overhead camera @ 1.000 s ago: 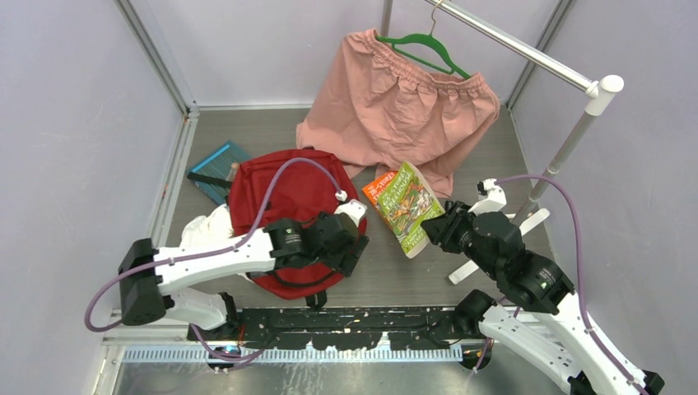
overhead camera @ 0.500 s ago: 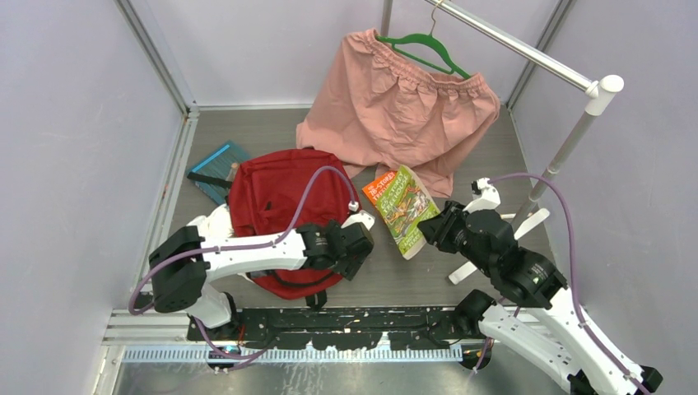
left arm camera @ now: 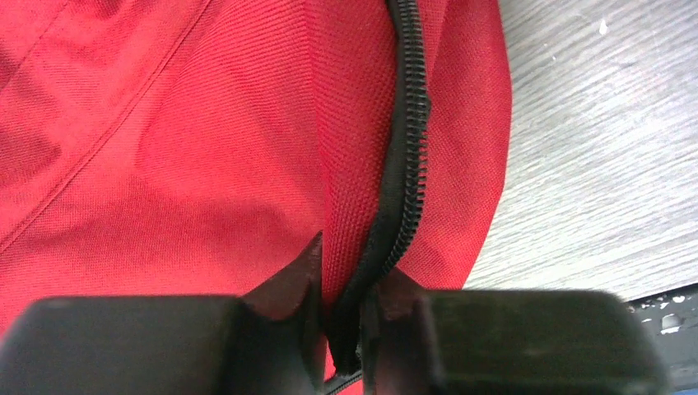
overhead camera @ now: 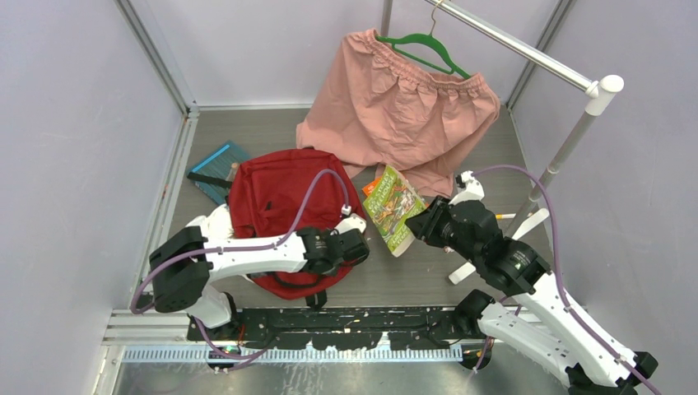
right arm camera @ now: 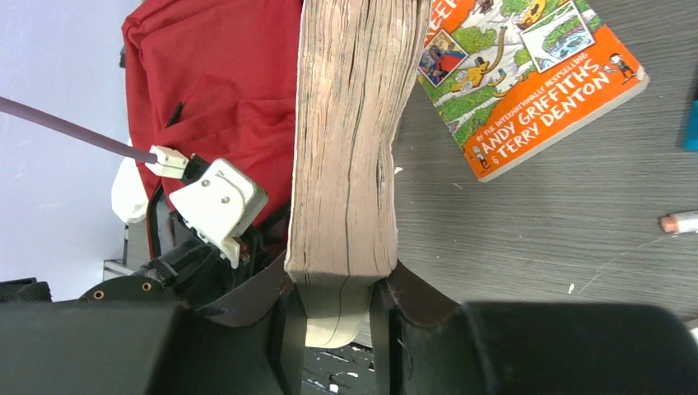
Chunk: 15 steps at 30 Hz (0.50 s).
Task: Pack the student bag
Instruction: Place the book in the student bag.
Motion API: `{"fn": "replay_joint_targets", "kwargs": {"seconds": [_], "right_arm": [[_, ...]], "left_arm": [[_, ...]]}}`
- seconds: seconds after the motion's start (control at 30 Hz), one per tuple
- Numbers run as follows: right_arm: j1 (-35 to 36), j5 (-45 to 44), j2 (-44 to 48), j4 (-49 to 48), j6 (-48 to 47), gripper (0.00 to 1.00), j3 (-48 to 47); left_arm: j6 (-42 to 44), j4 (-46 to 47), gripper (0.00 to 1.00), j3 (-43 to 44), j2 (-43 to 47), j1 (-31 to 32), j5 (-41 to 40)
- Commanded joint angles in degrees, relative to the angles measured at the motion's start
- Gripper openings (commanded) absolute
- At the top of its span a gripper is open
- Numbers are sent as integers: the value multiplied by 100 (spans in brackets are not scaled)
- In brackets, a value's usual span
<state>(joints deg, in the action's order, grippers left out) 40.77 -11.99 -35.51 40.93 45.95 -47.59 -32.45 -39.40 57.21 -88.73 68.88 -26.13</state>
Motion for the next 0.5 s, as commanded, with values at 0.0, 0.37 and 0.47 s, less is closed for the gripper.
{"fn": "replay_joint_targets", "kwargs": {"seconds": [0.0,0.37,0.47], "right_arm": [[10,265,21,-987,89,1,-97],[20,1053,192,-1096,-304,1,30],[13,1808,233,-1087,-622,1,-27]], "left_arm": [[-58,-517,10,473,-38,-27,-494],[149,-434,0,1063,1340,-656,436],[159,-226,0,970,1615,-998,787]]}}
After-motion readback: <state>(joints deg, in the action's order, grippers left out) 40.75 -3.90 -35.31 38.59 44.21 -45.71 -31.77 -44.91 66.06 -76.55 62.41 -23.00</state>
